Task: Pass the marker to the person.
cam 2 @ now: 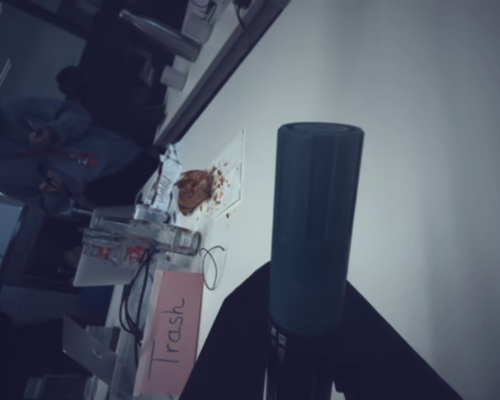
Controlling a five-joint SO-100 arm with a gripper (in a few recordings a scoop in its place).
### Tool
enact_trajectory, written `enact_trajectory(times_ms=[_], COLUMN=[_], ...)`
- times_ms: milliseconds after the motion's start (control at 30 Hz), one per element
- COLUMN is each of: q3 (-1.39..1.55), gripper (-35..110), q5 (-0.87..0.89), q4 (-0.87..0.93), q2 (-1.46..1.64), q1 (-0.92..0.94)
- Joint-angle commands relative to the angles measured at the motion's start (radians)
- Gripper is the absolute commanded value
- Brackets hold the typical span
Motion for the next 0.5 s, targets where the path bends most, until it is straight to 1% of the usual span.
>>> enact_trajectory(times_ms=[0,167,367,467], q3=[-0.078,-0.028,0.021,0.115], gripper=[-5,-5,-5,-5], q5=[-0.032,-0.089,-0.107,-0.164], q4=[0.048,0.066,0.097,0.078], q2=[0.009,0.011,0.038,0.086], q1=[-0.023,-0.071,-0.137,-0.16])
